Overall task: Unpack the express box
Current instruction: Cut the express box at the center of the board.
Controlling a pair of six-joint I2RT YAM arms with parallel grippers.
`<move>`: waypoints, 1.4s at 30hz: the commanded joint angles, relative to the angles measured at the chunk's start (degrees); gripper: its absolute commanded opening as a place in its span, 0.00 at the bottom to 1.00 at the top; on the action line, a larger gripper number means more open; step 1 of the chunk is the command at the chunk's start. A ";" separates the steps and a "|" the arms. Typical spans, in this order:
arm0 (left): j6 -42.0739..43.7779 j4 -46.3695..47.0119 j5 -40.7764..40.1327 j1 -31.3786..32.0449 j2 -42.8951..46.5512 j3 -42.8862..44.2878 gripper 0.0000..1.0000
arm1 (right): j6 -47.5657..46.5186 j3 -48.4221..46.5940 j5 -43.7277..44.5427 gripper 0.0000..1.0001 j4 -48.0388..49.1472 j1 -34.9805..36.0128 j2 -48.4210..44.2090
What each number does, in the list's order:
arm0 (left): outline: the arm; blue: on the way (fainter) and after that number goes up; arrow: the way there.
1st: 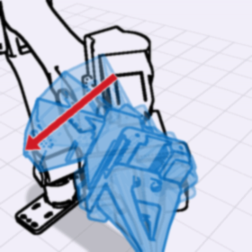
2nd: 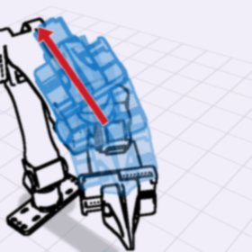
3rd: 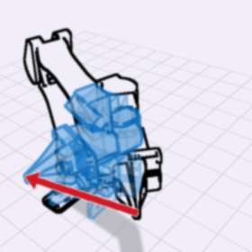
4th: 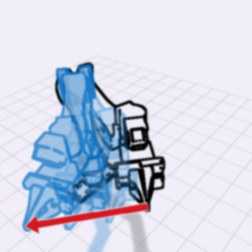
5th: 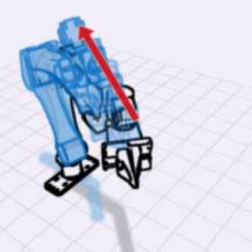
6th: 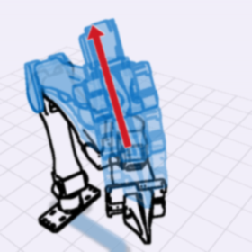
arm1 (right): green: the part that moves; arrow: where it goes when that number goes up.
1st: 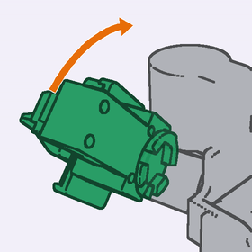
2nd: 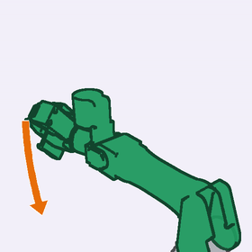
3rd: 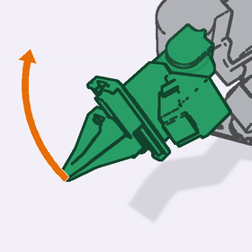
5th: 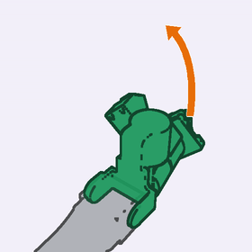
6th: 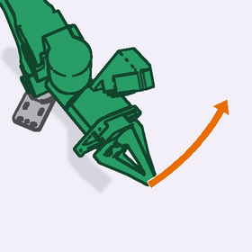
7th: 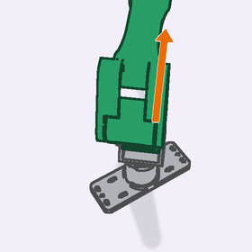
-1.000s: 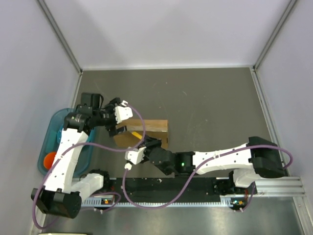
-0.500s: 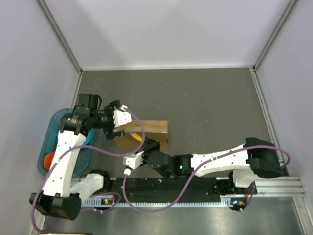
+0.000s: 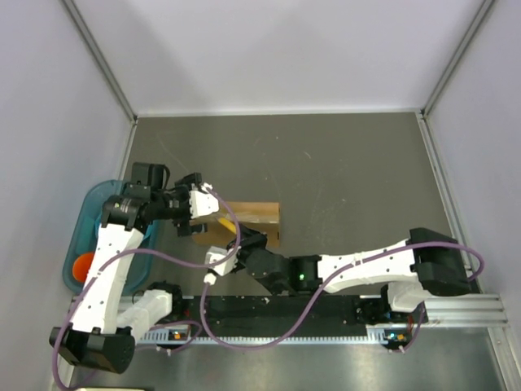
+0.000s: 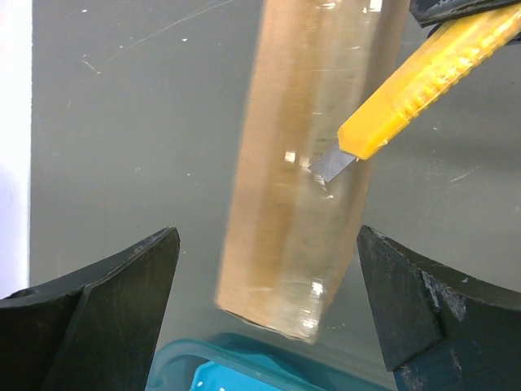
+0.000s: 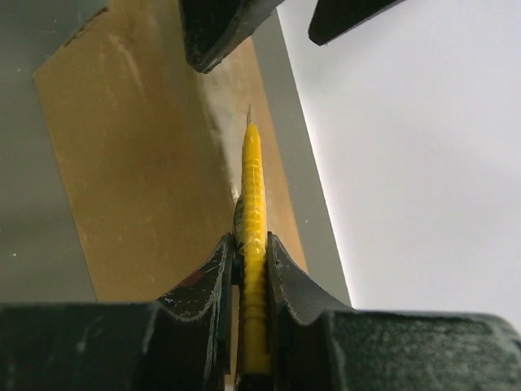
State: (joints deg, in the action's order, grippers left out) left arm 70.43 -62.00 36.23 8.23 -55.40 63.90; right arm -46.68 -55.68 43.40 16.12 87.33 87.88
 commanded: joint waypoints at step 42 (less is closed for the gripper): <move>-18.92 13.83 3.06 -0.76 -6.30 1.75 0.99 | 6.25 -0.04 -2.79 0.00 -20.69 2.41 -12.91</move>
State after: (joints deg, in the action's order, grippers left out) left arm 54.26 -51.40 39.09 7.86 -62.26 66.06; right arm -37.98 -51.55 40.56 -6.28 89.41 74.76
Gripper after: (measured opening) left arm 0.987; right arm 0.143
